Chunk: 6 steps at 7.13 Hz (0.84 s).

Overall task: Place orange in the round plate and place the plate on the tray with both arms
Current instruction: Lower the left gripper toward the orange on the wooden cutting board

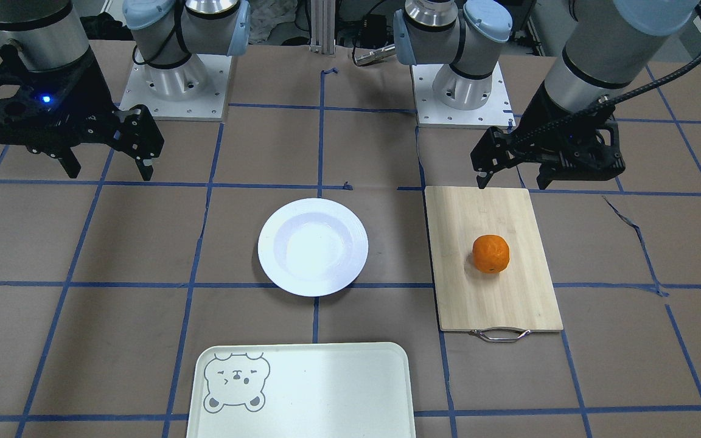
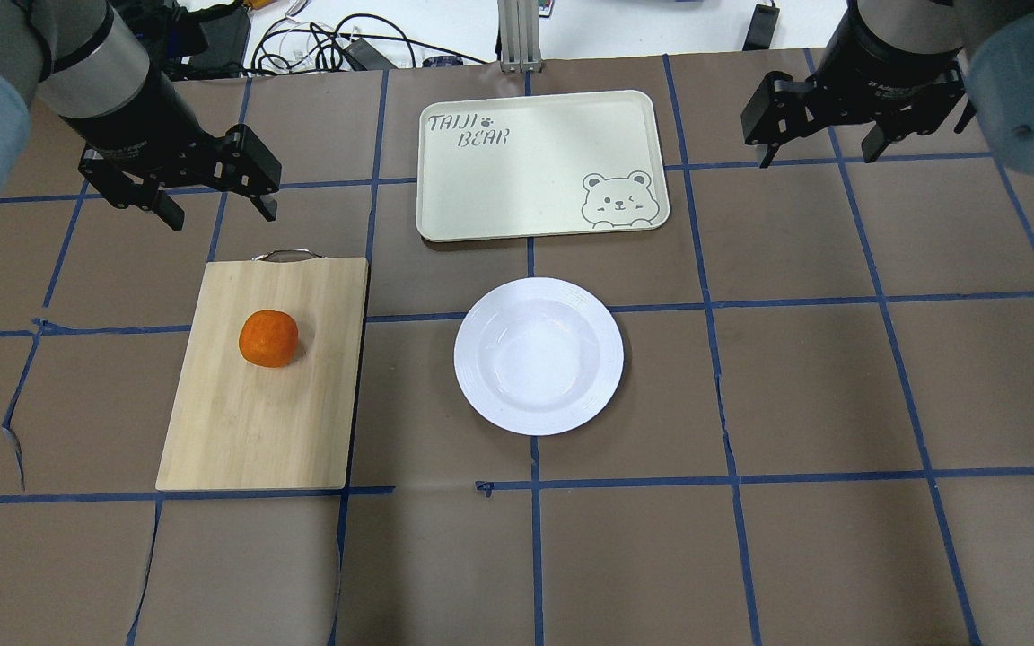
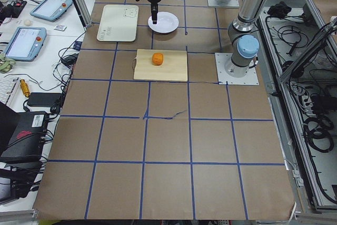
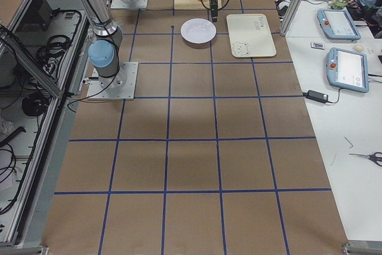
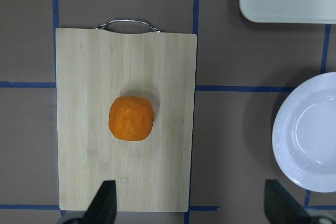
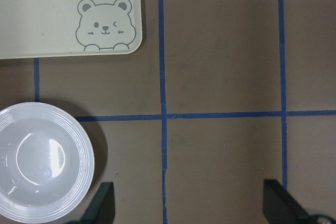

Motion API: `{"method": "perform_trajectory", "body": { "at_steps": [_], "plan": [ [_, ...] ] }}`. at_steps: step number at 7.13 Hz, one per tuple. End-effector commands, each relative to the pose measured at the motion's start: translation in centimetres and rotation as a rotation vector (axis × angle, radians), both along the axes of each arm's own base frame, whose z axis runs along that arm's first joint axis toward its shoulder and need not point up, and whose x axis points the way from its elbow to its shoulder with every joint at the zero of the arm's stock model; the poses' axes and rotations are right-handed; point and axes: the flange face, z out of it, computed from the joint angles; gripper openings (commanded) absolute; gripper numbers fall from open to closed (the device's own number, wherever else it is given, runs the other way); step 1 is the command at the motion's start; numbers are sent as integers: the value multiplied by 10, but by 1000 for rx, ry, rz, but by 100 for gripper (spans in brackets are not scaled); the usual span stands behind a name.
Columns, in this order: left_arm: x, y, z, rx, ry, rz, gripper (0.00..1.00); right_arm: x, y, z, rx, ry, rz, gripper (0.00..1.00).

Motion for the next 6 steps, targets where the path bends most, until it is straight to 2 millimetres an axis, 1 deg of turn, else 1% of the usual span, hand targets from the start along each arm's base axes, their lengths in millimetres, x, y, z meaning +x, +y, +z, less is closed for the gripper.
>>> {"method": "perform_trajectory", "body": {
  "at_steps": [1,2,5,6],
  "plan": [
    [0,1,-2,4,1,0,100,9,3,5,-11,-10,11,100],
    [-1,3,-1,4,4,0,100,18,6,6,-16,-9,24,100],
    [0,5,-3,9,-5,0,100,18,5,2,-13,-8,24,100],
    [1,7,-8,35,-2,1,100,17,5,1,-11,-5,24,100]
  ]
}}
